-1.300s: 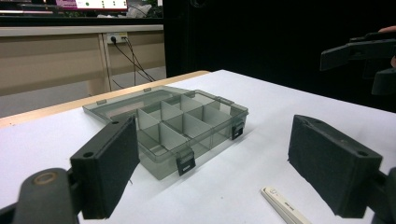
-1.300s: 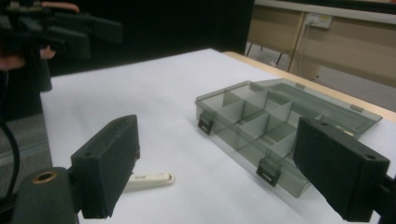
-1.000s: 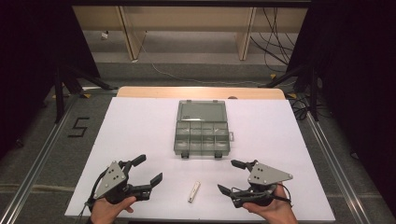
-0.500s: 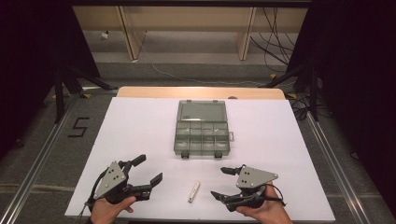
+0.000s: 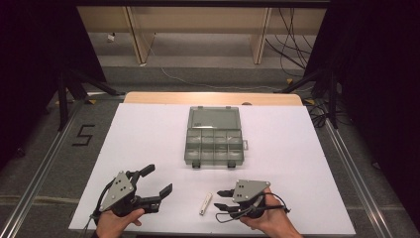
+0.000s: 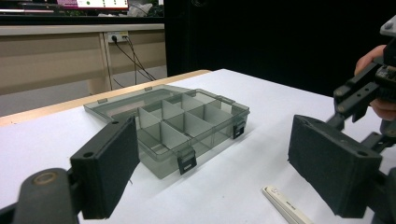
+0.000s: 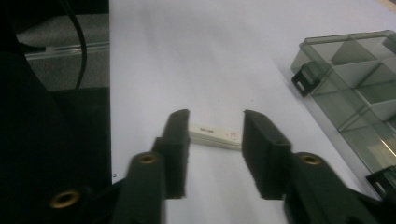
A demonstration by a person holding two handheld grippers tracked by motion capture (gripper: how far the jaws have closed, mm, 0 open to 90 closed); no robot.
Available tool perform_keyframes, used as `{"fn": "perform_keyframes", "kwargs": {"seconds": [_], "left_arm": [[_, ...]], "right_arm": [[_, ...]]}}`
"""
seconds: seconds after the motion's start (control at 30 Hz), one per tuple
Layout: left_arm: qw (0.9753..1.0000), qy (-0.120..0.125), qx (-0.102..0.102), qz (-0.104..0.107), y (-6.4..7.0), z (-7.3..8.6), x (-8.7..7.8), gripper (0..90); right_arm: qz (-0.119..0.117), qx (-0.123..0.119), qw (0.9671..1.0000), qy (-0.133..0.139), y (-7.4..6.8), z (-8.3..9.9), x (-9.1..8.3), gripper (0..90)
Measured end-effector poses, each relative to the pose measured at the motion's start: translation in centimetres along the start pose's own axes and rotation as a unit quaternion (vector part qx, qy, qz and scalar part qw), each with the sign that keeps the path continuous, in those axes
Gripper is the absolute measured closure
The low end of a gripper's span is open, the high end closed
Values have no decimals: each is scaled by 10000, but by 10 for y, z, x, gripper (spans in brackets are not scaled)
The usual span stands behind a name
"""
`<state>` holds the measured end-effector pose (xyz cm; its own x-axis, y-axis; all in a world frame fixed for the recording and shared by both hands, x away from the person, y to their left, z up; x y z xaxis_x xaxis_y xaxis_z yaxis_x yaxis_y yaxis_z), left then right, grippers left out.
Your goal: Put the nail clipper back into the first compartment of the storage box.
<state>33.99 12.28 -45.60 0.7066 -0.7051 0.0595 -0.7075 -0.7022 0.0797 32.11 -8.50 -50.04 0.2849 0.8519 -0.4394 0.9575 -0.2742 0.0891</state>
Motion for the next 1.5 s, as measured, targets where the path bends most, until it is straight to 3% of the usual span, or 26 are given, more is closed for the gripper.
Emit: {"fn": "perform_keyframes", "kwargs": {"seconds": [0.17,0.33,0.4,0.43,0.47,0.5,0.53,0.7,1.03,1.5], "left_arm": [[10000,24,-8,-7,0,-1,0,158],[10000,15,10,-1,0,-1,0,158],[9985,3,532,117,-7,-3,0,158],[9985,0,538,123,-7,-3,0,158],[9945,0,1031,155,-14,-6,0,158],[9997,92,214,59,-2,-3,2,158],[10000,37,33,47,1,-1,0,158],[10000,11,13,-2,0,-1,0,158],[10000,5,14,2,0,0,0,159],[10000,-23,34,18,1,1,0,159]], "right_arm": [[-351,-186,9989,-252,-4,7,12,900],[-542,-310,9968,-497,-9,13,26,900],[-633,-375,9958,-546,-11,14,31,900],[-649,-426,9952,-591,-11,15,33,900],[-712,-472,9945,-614,-12,16,35,900],[-745,-495,9939,-645,-13,17,37,900],[-782,-531,9932,-677,-14,17,39,900],[-966,-719,9895,-798,-20,20,48,900],[-1187,-838,9849,-946,-28,23,59,900],[-994,-808,9871,-958,-24,19,77,900]]}}
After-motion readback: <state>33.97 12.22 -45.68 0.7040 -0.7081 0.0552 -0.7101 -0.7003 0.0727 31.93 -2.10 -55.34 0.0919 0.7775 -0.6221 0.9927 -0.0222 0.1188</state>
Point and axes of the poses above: each handheld gripper's, and its own axes: x roughly forward along the jaws, z roughly out of its underside, y roughly to its right, the point moved 9 cm from there along x, roughly forward along the jaws, and after that the axes turned 11 degrees about y, right-handed, at the moved point
